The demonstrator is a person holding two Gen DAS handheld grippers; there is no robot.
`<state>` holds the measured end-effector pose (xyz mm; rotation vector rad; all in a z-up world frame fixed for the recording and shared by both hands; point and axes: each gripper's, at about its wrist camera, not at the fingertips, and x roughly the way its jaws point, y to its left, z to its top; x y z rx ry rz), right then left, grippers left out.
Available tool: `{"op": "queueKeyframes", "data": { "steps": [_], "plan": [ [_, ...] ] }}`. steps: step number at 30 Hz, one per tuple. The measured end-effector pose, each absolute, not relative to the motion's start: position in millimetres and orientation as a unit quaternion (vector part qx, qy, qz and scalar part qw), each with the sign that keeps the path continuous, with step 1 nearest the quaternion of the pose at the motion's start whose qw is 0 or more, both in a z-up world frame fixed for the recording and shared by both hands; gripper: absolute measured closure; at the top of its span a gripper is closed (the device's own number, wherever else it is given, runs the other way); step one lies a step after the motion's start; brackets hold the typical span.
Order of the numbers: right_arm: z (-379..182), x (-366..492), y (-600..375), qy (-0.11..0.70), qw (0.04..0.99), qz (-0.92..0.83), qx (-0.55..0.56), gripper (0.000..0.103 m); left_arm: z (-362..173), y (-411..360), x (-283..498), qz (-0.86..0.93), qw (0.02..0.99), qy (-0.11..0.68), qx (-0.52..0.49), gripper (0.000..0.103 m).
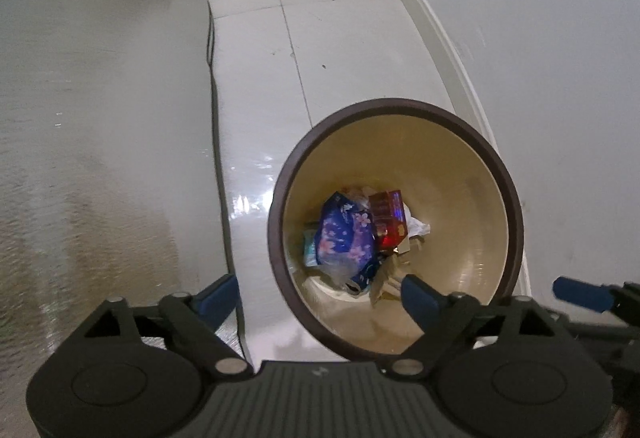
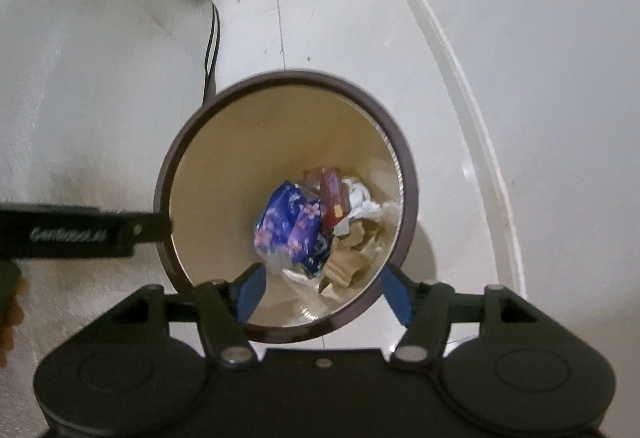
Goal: Collect trash
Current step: 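Raise both open tools up and away from the bin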
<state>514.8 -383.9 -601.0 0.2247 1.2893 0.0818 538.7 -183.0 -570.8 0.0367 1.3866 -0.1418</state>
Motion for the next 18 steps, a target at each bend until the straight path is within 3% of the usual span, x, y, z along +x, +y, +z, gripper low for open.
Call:
{"op": "queueKeyframes", "data": {
  "steps": [6,15,18],
  "plan": [
    [-574.9,516.4,-393.0,0.593,0.798,0.026,0.106,0.029,-545.5,-173.9,527.0,-0.062,0.77,0.635,0.014,0.001],
    [-529.2,515.8,-396.3,0.579,0.807,0.024,0.112,0.004,-503.3,-165.5,520.6,-0.044,0.788,0.615,-0.001,0.0],
    [-516.1,515.0,-396.7,0.574,0.812,0.02,0.103,0.001,-486.9,-164.0,517.9,-0.04,0.796,0.605,-0.003,0.0]
  ]
}}
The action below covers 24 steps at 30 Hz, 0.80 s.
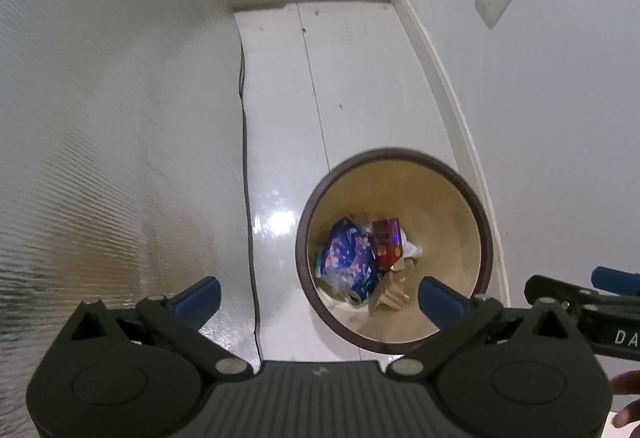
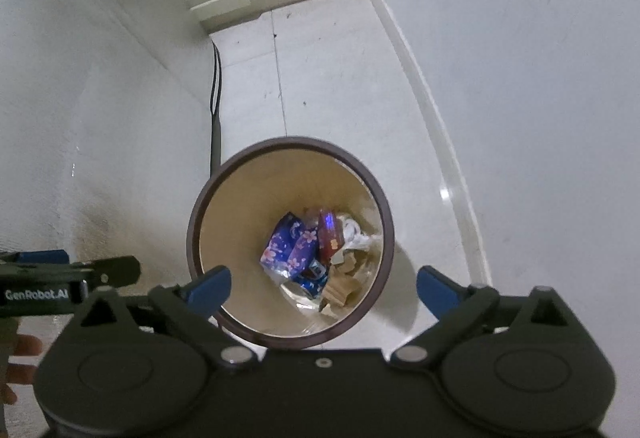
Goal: Collect trash
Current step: 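Raise both open tools up and away from the bin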
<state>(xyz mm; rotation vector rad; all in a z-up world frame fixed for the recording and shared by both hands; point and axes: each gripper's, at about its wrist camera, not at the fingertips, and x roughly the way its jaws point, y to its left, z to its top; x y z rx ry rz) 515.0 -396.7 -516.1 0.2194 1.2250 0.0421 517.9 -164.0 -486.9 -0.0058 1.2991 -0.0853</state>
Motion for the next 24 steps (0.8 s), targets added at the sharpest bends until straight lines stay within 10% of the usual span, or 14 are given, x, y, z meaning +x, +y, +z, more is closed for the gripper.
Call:
{"op": "queueKeyframes", "data": {
  "steps": [24],
  "plan": [
    [-330.5,448.2,-390.3,0.539,0.839,-0.001,0.072,0.0,-291.7,-159.7,443.9,-0.035,0.836,0.548,0.001,0.0]
  ]
}}
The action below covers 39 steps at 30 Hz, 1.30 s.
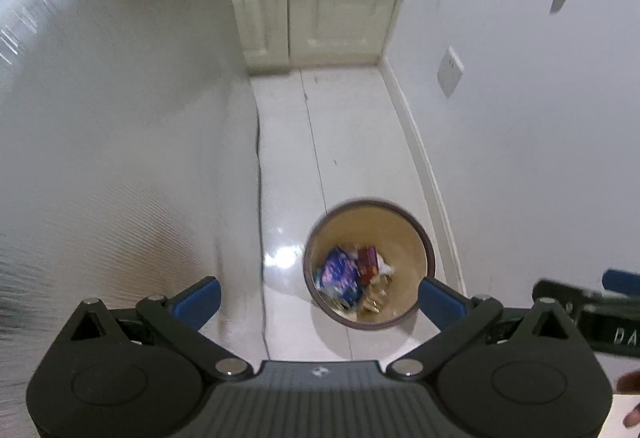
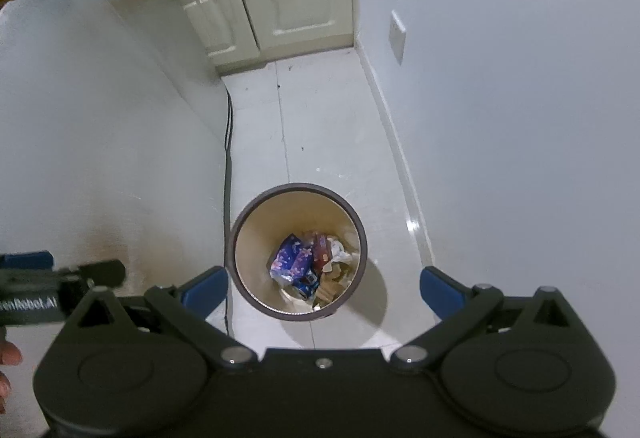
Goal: Collect trash
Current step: 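Raise both open tools up and away from the bin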
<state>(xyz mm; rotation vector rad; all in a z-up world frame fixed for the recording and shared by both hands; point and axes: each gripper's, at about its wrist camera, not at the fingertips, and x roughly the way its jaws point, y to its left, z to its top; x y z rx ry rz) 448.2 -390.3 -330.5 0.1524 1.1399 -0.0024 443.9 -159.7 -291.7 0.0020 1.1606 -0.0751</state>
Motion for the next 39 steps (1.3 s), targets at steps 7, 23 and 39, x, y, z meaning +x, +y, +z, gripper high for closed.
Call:
{"op": "queueKeyframes", "data": {
  "steps": [7,23,39],
  "plan": [
    [-262.2,411.5,-388.2,0.517,0.853,-0.018,0.075,0.0,-209.3,-152.0,417.4,-0.049,0.86,0.507,-0.006,0.0],
    [-105.7,332.1,-362.4,0.421,0.904,-0.025,0.065,0.0,-62.4,-98.8,326.3,-0.063,0.902,0.427,-0.022,0.0],
    [-13.0,232.6,-324.1,0.361,0.929,-0.058,0.056,0.0,17.4,-43.6,230.4,-0.072,0.923,0.377,-0.025,0.0]
  ]
}}
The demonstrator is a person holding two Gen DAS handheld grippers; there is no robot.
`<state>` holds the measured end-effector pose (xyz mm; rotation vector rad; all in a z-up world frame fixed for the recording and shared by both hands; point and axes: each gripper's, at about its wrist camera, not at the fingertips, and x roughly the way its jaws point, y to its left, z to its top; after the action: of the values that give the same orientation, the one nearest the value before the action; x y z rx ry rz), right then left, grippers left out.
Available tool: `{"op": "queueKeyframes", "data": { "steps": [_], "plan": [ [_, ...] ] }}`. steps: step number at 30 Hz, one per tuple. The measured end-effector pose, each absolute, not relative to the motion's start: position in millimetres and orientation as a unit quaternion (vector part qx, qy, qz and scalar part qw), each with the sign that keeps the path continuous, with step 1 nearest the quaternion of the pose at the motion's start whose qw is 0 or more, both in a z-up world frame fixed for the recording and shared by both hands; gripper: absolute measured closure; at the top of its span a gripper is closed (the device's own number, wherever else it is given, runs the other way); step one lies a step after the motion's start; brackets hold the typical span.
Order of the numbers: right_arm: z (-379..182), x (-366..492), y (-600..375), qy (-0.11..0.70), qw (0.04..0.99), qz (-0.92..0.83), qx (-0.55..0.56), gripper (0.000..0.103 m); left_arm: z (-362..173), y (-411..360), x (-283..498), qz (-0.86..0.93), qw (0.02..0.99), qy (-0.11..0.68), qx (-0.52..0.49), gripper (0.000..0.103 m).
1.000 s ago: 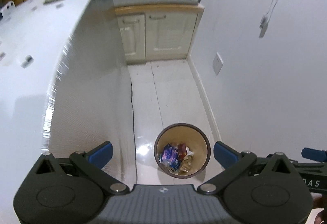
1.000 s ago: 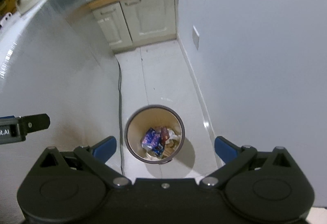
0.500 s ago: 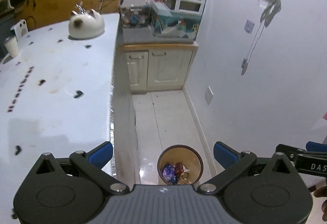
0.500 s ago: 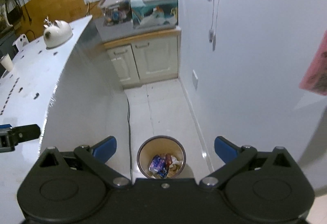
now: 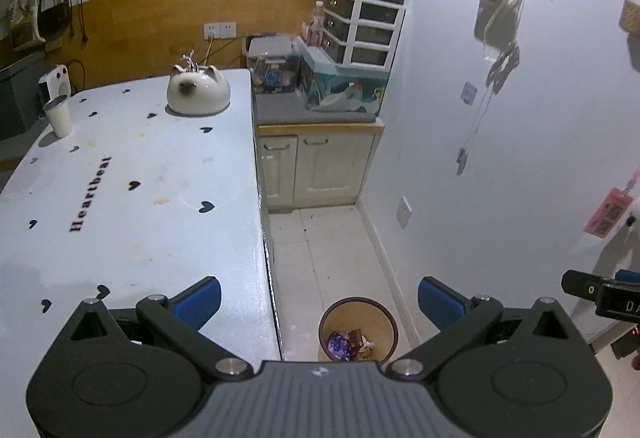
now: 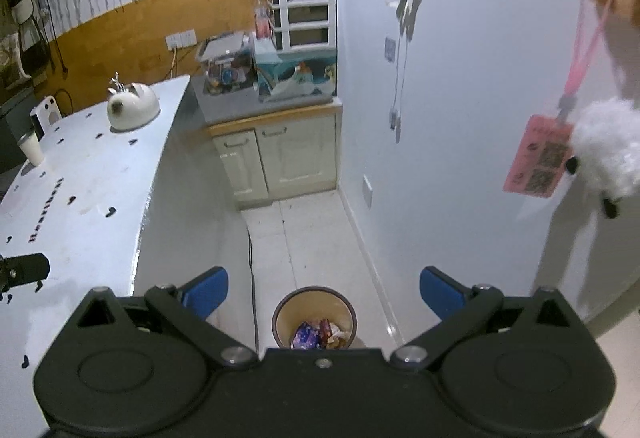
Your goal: Collect trash
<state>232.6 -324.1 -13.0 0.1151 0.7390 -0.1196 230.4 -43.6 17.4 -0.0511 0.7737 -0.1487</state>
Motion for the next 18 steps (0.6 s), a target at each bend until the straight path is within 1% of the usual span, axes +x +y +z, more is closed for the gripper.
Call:
{"op": "queueKeyframes", "data": {
  "steps": [9,13,18],
  "plan": [
    [17.8,183.8,-298.8,0.332,0.94,-0.059,0.045,0.0,32.8,-29.0,183.8,-0.073,0.929,0.361,-0.036,0.0],
    [23.3,165.1,-288.0,0.326,0.944,-0.046,0.024,0.0,35.7,-25.1,160.5,-0.065,0.93,0.36,-0.038,0.0],
    [23.6,143.7,-286.0,0.331,0.943,-0.032,0.03,0.0,35.1,-22.8,133.1,-0.051,0.928,0.366,-0.043,0.0]
  ]
}}
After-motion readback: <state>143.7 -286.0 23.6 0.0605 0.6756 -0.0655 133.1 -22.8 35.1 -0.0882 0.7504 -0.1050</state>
